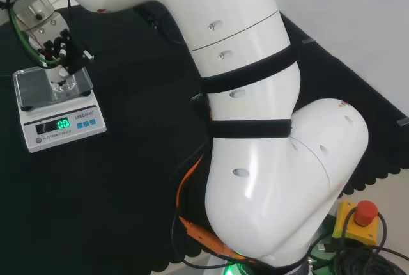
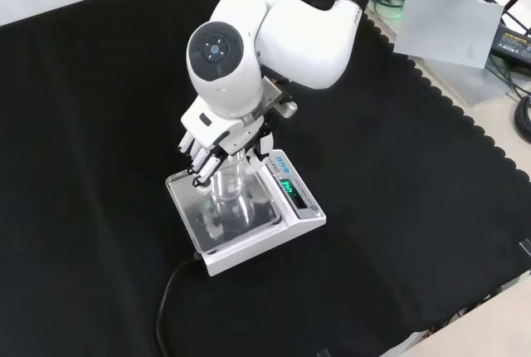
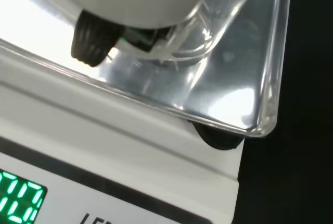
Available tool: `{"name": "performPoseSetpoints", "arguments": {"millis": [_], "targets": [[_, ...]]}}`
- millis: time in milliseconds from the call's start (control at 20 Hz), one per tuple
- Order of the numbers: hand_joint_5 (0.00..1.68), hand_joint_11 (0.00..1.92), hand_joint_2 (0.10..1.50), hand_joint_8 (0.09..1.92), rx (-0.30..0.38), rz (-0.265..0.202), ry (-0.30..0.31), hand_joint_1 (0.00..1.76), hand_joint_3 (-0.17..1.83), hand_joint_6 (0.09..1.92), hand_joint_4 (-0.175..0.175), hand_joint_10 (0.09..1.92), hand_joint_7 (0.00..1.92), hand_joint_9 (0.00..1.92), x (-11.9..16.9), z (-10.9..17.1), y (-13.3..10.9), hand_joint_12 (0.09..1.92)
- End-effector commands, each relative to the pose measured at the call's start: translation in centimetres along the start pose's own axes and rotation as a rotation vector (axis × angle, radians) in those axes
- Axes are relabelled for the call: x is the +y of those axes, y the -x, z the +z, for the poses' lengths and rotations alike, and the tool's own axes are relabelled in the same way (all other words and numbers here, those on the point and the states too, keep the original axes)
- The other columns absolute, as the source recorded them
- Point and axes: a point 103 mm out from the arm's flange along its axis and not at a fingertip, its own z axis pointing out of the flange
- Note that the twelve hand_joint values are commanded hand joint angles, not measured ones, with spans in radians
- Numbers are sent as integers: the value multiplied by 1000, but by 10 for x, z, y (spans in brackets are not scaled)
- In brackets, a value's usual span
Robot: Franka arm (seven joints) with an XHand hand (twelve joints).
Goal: Put the beaker on the electronic balance.
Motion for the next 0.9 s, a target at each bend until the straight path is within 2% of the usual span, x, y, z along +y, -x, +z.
{"name": "performPoseSetpoints", "arguments": {"millis": [50,250,350,400,500,600,650,700,900], "targets": [[262,406,417,787,-8,-2,5,1075,655,561,4,745,459,641,-1,-2,1,1389],[90,72,448,762,-25,-16,1,916,457,183,0,880,129,321,-2,-4,4,1484],[24,16,464,557,-36,-21,-3,831,341,87,10,890,33,174,-3,-5,5,1412],[11,7,481,355,-41,-26,-13,793,272,87,19,799,15,98,-4,-6,6,1224],[2,1,515,98,-38,-30,-20,719,157,87,35,490,3,24,-6,-7,8,674],[0,0,541,87,-45,-28,-29,673,84,87,44,235,0,4,-8,-10,10,231],[0,0,549,87,-46,-29,-28,662,64,87,47,158,0,1,-10,-13,12,116],[0,0,553,87,-43,-28,-25,656,53,87,48,115,0,0,-13,-16,15,87],[0,0,558,87,-42,-5,-9,650,41,87,50,87,0,1,-25,-36,33,87]]}}
